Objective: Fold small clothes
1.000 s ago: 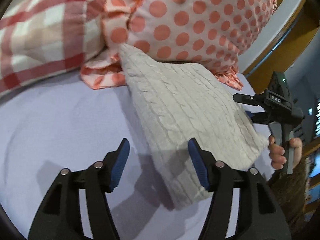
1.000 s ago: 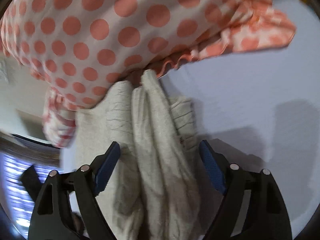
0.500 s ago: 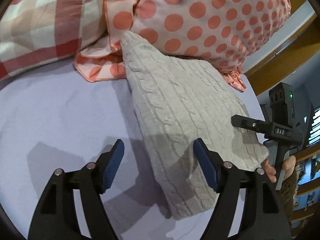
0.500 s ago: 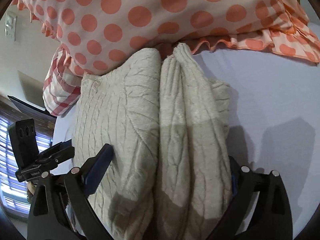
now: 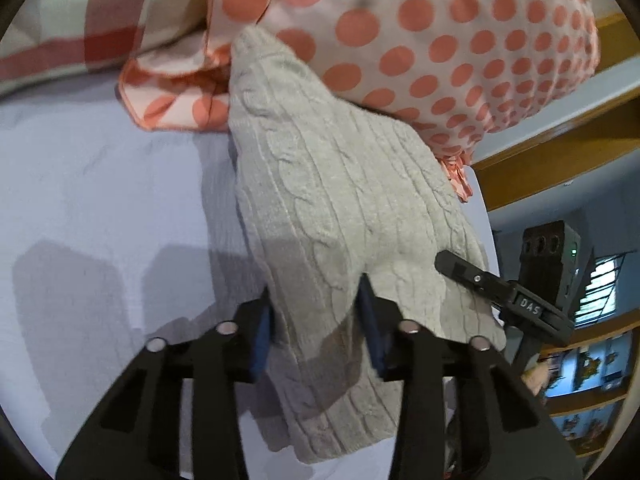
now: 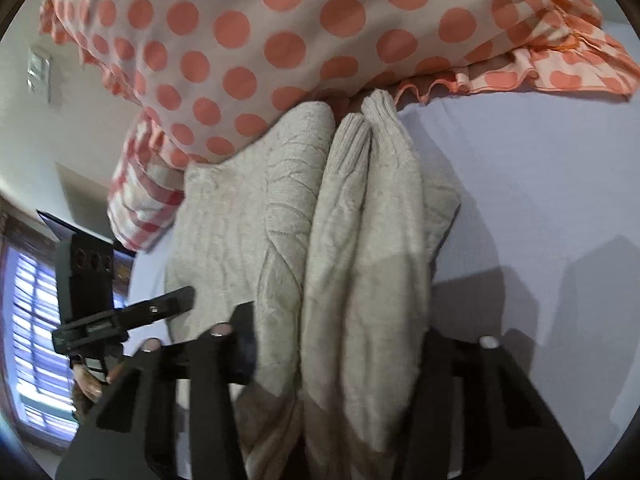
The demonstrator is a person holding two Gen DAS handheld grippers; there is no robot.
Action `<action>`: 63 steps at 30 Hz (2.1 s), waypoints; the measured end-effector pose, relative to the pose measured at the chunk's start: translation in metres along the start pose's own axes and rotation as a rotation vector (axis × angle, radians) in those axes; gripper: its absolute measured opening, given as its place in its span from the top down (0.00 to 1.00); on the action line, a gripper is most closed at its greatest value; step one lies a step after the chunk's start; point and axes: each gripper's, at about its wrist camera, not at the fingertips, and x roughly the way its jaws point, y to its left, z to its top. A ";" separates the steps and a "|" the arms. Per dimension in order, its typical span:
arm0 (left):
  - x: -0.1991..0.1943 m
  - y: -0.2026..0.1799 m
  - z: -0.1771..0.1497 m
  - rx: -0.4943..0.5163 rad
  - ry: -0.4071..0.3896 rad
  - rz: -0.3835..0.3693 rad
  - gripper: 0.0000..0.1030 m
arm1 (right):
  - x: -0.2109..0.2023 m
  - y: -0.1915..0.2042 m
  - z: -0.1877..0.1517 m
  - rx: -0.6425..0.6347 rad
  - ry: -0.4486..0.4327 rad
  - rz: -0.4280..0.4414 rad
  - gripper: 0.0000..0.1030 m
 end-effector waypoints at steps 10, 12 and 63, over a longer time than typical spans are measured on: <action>-0.101 0.004 -0.052 0.066 -0.114 0.011 0.72 | -0.022 0.046 -0.048 0.002 -0.003 0.237 0.64; -0.116 0.011 -0.065 0.075 -0.118 0.026 0.72 | -0.020 0.054 -0.061 -0.007 0.012 0.273 0.64; -0.084 0.006 -0.170 0.313 -0.042 0.196 0.57 | -0.032 0.117 -0.166 -0.291 -0.056 -0.113 0.51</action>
